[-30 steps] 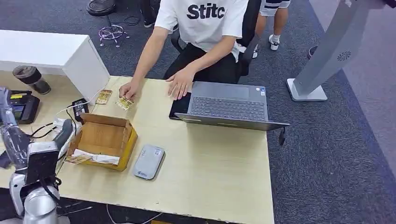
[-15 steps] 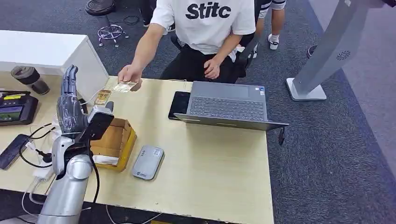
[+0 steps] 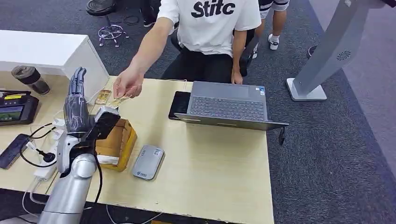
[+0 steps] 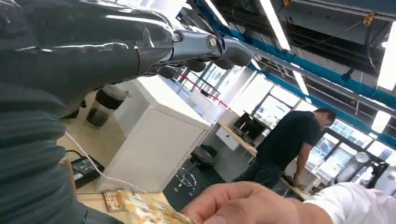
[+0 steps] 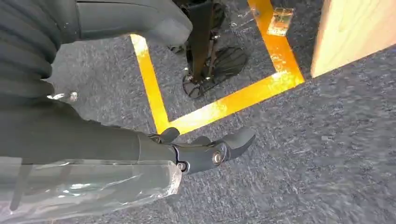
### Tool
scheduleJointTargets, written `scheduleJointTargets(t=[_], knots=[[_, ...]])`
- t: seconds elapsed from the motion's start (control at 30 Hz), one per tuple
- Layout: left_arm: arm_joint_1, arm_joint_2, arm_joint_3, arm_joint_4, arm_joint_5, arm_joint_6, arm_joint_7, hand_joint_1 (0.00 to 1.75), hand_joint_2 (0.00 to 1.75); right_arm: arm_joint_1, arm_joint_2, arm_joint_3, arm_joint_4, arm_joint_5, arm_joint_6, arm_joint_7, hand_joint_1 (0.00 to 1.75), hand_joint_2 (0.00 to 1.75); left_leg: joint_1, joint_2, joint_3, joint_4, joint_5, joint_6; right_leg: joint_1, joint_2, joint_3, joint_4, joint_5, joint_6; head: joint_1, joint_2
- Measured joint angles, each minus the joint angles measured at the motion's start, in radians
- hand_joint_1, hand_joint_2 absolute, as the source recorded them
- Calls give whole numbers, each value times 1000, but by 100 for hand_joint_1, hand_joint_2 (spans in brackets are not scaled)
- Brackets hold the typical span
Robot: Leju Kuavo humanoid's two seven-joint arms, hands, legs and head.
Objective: Pass the card to the sensor for recognition and then transmit it.
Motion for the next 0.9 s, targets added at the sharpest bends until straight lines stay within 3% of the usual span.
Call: scheduleJointTargets(t=[0.17, 0.2, 0.23, 0.27, 0.9], knots=[[-2, 19, -17, 18, -31, 0, 19, 0, 175, 1, 0, 21, 10, 20, 0, 12, 0, 175, 0, 0, 0, 0, 0, 0, 0, 0, 0, 0, 0, 0, 0, 0], [-2, 21, -19, 20, -31, 0, 19, 30, 175, 1, 0, 24, 13, 20, 0, 11, 0, 175, 0, 0, 0, 0, 0, 0, 0, 0, 0, 0, 0, 0, 0, 0], [-2, 22, -21, 22, -31, 1, 19, 159, 175, 1, 0, 25, 14, 20, 0, 12, 0, 175, 0, 0, 0, 0, 0, 0, 0, 0, 0, 0, 0, 0, 0, 0], [-1, 24, -22, 24, -31, 4, 19, 175, 175, 1, 0, 27, 14, 21, 0, 12, 0, 175, 0, 0, 0, 0, 0, 0, 0, 0, 0, 0, 0, 0, 0, 0], [31, 65, -28, 26, -22, 48, -4, 175, 175, -2, 0, 56, 24, 50, 0, 12, 0, 175, 0, 0, -1, 0, 0, 0, 0, 0, 0, 0, 0, 0, 0, 0]])
